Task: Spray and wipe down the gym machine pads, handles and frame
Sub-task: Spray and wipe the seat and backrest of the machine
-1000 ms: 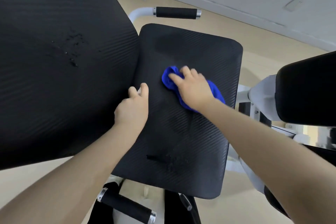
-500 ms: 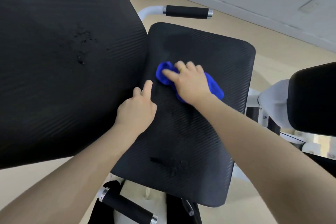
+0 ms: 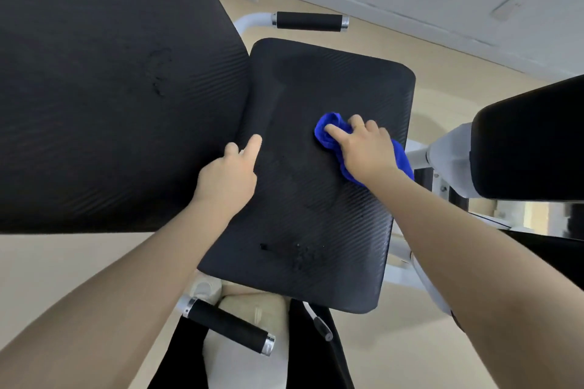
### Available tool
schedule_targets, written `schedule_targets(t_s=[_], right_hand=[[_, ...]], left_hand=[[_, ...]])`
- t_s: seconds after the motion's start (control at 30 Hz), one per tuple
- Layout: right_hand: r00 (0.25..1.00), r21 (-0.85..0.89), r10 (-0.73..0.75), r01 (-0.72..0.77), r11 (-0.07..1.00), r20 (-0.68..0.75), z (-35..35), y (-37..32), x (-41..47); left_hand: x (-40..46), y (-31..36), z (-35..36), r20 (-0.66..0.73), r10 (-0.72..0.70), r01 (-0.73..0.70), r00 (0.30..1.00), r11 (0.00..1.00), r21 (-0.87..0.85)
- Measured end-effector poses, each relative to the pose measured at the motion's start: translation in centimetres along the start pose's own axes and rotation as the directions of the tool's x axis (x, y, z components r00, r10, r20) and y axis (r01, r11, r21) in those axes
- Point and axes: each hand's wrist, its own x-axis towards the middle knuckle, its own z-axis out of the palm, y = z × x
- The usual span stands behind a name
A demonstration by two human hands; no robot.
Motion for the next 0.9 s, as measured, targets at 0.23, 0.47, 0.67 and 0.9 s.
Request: schedule_targets(t_s=[0.23, 0.47, 0.67, 0.9], right_hand=[[0.988, 0.099, 0.152, -0.154, 0.983, 0.031, 1.4, -0.7, -2.9], [0.992, 0.141, 0.117, -0.123, 0.982, 0.048, 2.4, 0.4, -6.3], [0.99, 0.126, 0.135, -0.14, 0.982, 0.051, 3.1, 2.0, -9.5], [0.98, 0.148, 0.176, -0.188, 0.971, 0.088, 3.7, 1.9, -12.2]], left_hand=[[-0.9, -0.1, 2.0, 0.054, 0.036, -0.045, 0.998, 0.985, 0.166], [-3.8, 0.0, 2.3, 0.076, 0.072, -0.08, 0.995, 0.989, 0.121], [-8.4, 7.2, 4.9, 0.252, 0.548, -0.572, 0.797, 0.82, 0.025], [-6.5, 5.0, 5.5, 0.163, 0.359, -0.372, 0.919, 0.927, 0.055]])
